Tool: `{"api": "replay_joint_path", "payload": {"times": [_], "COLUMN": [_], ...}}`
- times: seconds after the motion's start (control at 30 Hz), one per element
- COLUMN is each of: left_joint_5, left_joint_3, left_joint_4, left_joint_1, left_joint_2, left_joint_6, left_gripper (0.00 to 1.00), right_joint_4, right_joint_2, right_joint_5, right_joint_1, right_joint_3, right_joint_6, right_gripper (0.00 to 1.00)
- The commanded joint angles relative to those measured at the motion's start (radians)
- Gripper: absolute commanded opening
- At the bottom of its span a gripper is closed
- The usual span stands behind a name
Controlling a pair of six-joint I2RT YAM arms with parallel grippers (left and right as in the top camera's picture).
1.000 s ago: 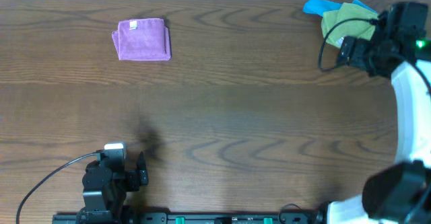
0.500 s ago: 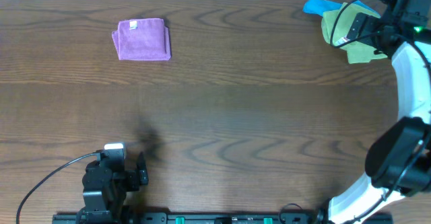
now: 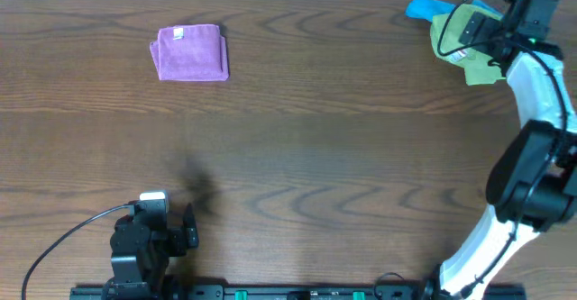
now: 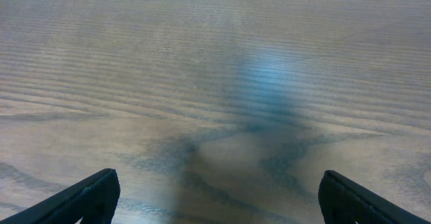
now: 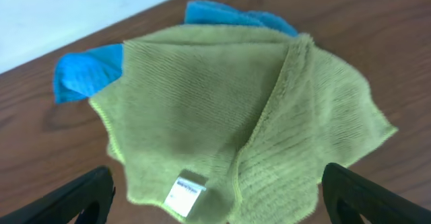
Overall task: Fold the cloth
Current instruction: 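Reach the right gripper to the green cloth on the blue cloth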
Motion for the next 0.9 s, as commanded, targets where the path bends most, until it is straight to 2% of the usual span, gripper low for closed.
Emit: {"api": "replay_joint_path", "payload": {"times": [0.0,0.27,0.37,0.57,0.73,0.83,0.87], "left_joint_5": [-0.019,-0.019,-0.019,-0.019,-0.019,-0.019,-0.019], "left_joint_3": [-0.011,-0.011,-0.011,-0.011,-0.011,-0.011,-0.011], "left_joint_4": [-0.063,-0.063,-0.063,-0.063,-0.063,-0.063,-0.063], "left_joint_1": [-0.004,-0.004,-0.004,-0.004,-0.004,-0.004,-0.004], "left_joint_2": [-0.006,-0.006,-0.006,-0.006,-0.006,-0.006,-0.006], "left_joint_6": [0.004,0.004,0.004,0.004,0.004,0.004,0.004], "left_gripper": [0.95,0.95,0.95,0.95,0.95,0.95,0.95], "right_joint_4": [0.019,0.057,0.069,0.085,0.094,0.106,0.108], "right_joint_2": [0.049,0.119,0.132,0.170,0.183,0.182,0.179], "right_joint_5": [0.008,0.007,-0.004,-0.021,-0.029,-0.029,-0.031], "right_joint_1": [-0.008,-0.011,-0.014,-0.014,-0.014,-0.014,-0.014], "right_joint_3": [0.016,0.016,0.016,0.016,0.016,0.016,0.016], "right_joint_6": [0.072,0.151,0.174,0.223,0.228,0.219,0.212], "right_gripper": [0.95,0.92,0.86,0.83,0.65,0.35,0.29]}}
